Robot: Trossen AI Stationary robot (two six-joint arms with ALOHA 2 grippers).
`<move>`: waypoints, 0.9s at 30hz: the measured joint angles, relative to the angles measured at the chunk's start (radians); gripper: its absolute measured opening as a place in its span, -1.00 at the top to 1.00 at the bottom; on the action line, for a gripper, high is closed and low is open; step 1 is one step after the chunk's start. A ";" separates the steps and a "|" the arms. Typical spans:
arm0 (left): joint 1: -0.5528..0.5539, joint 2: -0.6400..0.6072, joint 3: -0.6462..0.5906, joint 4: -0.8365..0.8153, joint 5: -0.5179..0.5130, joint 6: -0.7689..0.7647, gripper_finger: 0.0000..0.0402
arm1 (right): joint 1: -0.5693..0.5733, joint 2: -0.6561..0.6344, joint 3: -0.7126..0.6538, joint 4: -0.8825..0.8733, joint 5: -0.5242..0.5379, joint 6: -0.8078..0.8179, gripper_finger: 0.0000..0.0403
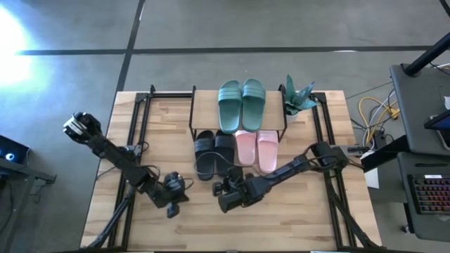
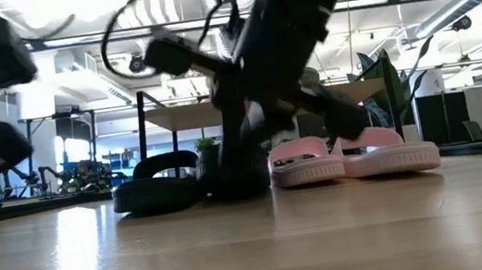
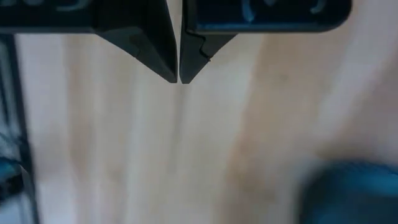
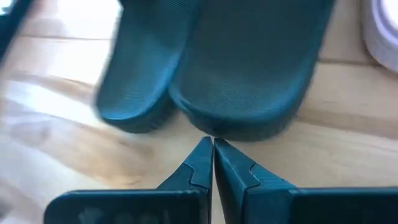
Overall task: Pick and place slides into the shelf
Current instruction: Prepare the black pair of slides, then put the black pair of slides under the shelf
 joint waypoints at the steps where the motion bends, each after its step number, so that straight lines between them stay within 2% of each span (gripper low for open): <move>1: 0.018 0.001 -0.003 0.002 -0.015 -0.001 0.98 | 0.005 -0.013 0.000 0.004 0.000 -0.021 0.96; 6: 0.125 0.052 -0.010 0.072 -0.013 -0.002 0.98 | 0.045 -0.091 0.004 0.001 0.010 -0.084 0.96; 13: 0.232 0.193 0.000 0.219 0.031 0.000 0.98 | 0.109 -0.180 0.004 -0.075 0.080 -0.111 0.96; 22: 0.309 0.289 0.023 0.278 -0.050 0.032 0.98 | 0.159 -0.192 0.004 -0.124 0.081 -0.043 0.96; 27: 0.382 0.281 0.019 0.252 -0.180 0.111 0.98 | 0.166 -0.181 0.003 -0.144 0.081 -0.008 0.96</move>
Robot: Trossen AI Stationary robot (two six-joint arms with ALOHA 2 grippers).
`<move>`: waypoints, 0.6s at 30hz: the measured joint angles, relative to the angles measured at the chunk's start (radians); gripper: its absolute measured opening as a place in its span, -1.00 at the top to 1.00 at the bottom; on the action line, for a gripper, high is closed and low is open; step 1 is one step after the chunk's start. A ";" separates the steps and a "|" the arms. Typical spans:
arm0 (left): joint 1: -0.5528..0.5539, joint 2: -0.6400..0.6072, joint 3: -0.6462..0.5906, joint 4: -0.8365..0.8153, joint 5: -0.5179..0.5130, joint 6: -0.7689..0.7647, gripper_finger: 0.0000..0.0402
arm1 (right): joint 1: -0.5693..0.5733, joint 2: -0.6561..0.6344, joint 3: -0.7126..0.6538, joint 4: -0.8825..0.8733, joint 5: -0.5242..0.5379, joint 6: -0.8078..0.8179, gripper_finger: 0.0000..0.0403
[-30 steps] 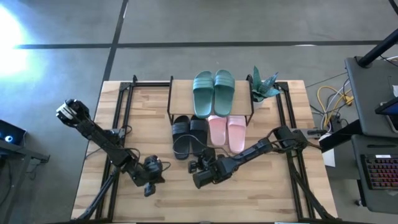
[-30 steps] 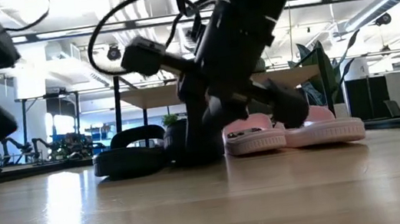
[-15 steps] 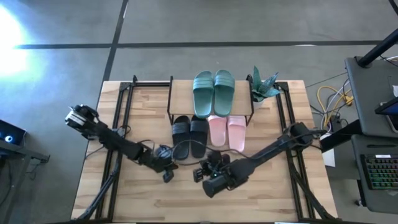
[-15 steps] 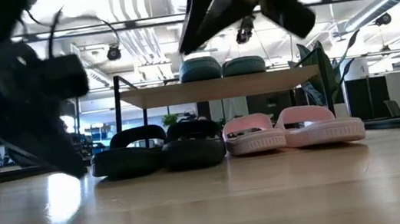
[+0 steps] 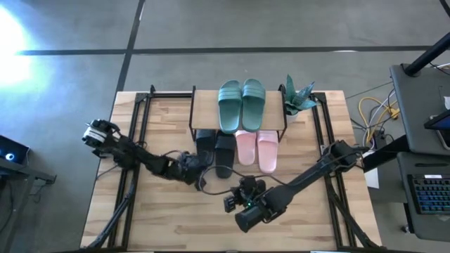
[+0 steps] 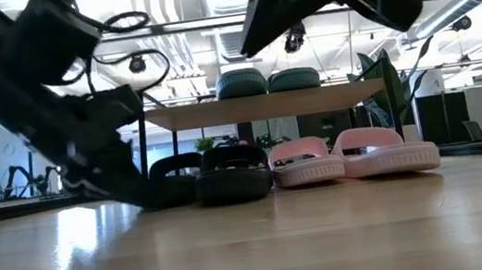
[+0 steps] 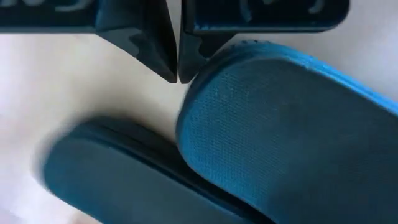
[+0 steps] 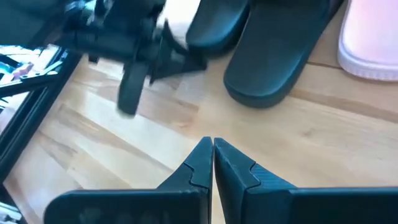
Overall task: Pick and place slides into the shelf
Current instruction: Put the black pair of slides under the shelf
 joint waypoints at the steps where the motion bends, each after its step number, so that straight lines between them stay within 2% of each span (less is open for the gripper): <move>1: 0.018 -0.001 0.000 -0.005 -0.019 0.015 0.98 | 0.000 0.000 0.000 -0.005 -0.001 0.006 0.96; 6: 0.109 0.006 -0.002 0.005 0.009 0.059 0.98 | 0.000 0.000 0.000 -0.007 -0.001 0.004 0.96; 10: 0.125 -0.015 0.000 0.001 0.035 0.081 0.98 | 0.000 0.000 0.000 -0.019 -0.006 0.025 0.96; 14: 0.088 -0.090 -0.001 0.003 0.036 0.082 0.98 | 0.000 0.002 -0.011 -0.023 -0.046 0.057 0.96; 18: 0.002 -0.205 -0.010 -0.015 0.066 0.106 0.98 | 0.000 0.002 -0.050 0.014 -0.110 0.117 0.96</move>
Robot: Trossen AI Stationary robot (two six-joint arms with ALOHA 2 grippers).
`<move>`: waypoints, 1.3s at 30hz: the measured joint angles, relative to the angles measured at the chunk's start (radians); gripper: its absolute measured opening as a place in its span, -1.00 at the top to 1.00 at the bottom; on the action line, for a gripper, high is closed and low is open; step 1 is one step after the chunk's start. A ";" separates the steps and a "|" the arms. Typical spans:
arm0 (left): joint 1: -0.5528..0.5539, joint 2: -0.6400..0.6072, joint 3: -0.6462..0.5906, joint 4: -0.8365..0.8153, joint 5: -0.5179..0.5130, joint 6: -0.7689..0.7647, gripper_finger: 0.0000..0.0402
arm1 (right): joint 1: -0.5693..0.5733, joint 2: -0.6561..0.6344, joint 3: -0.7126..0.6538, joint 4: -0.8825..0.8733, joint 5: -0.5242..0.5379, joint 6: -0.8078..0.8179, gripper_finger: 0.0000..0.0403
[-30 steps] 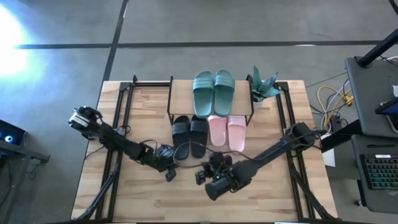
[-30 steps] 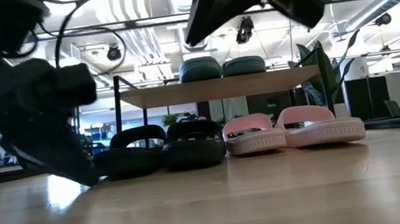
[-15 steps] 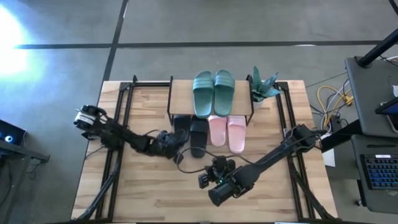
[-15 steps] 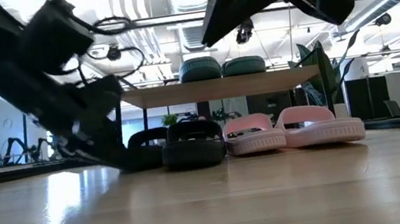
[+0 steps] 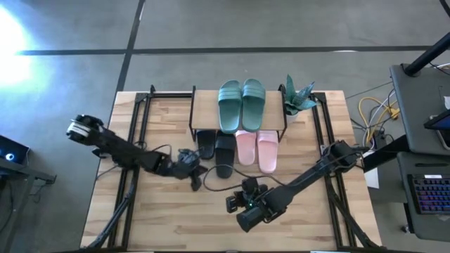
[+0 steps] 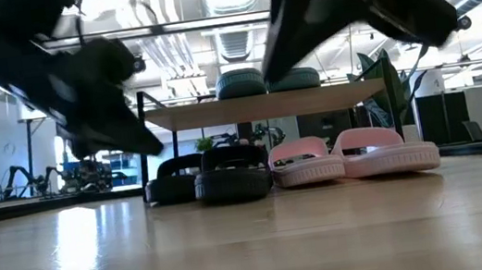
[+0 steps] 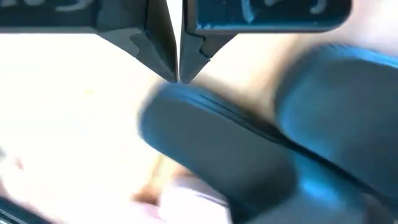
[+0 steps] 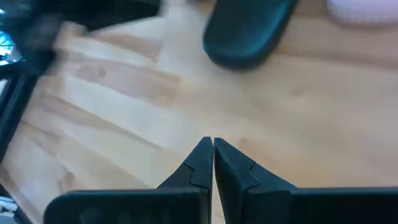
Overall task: Pick and place slides into the shelf
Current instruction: Put the black pair of slides under the shelf
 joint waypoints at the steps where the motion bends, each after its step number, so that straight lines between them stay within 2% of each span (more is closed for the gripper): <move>1: -0.025 -0.025 -0.001 -0.026 0.004 0.008 0.98 | -0.002 0.000 -0.014 0.019 -0.016 0.013 0.96; 4: -0.090 -0.089 -0.002 -0.170 0.008 -0.005 0.98 | -0.015 0.000 -0.074 0.124 -0.056 0.026 0.96; 7: -0.138 -0.133 -0.005 -0.271 0.006 -0.031 0.98 | -0.042 0.002 -0.137 0.269 -0.080 -0.026 0.96; 13: -0.187 -0.201 -0.010 -0.282 0.011 -0.033 0.98 | -0.129 0.002 -0.212 0.481 -0.145 -0.221 0.96; 25: -0.191 -0.276 -0.014 -0.282 -0.004 -0.032 0.98 | -0.282 0.002 -0.244 0.479 -0.207 -0.470 0.96; 32: -0.191 -0.263 -0.014 -0.281 -0.005 -0.032 0.98 | -0.338 0.001 -0.244 0.474 -0.188 -0.499 0.96; 39: -0.192 -0.258 -0.014 -0.279 -0.005 -0.032 0.98 | -0.293 -0.004 -0.205 0.488 -0.410 -0.502 0.96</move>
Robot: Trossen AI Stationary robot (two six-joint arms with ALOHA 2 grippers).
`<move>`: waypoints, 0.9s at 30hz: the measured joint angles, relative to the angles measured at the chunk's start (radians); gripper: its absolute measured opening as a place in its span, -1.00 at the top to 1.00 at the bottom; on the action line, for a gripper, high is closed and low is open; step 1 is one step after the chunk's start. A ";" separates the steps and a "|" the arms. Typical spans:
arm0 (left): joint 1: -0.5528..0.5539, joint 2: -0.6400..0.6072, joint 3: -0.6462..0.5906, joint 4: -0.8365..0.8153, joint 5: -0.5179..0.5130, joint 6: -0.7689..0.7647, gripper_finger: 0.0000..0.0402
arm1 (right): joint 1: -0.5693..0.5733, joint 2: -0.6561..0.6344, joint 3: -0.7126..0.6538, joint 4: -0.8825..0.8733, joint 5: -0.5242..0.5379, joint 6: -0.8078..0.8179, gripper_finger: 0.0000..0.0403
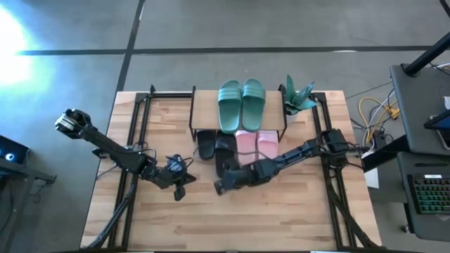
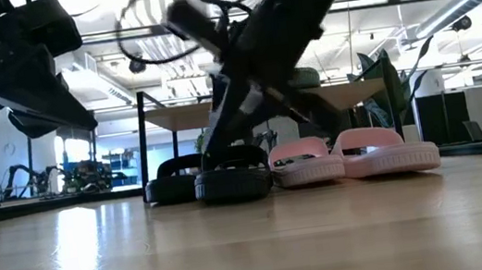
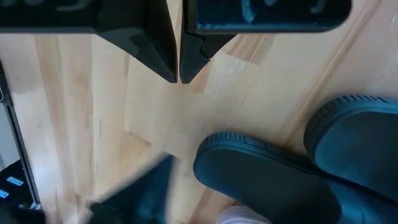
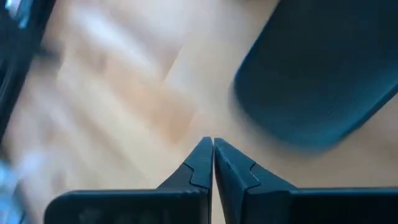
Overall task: Pick and place slides into the shelf
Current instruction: Put the black pair of slides under the shelf
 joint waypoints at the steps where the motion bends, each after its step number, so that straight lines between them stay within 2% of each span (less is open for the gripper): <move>1: 0.000 0.000 -0.001 0.000 0.000 0.000 0.98 | 0.009 0.007 0.000 -0.003 -0.026 0.012 0.96; 3: 0.000 0.000 -0.003 0.000 0.000 0.001 0.98 | 0.025 0.036 -0.002 -0.006 -0.048 0.042 0.96; 8: 0.001 0.000 -0.005 -0.004 -0.007 0.009 0.98 | 0.026 0.087 -0.007 -0.006 -0.026 0.107 0.96; 18: 0.001 0.000 -0.005 -0.007 -0.008 0.009 0.98 | -0.039 0.101 0.001 -0.060 0.206 0.108 0.96; 27: 0.001 0.000 -0.005 -0.007 -0.027 0.008 0.98 | -0.159 0.102 0.035 -0.051 0.171 0.032 0.96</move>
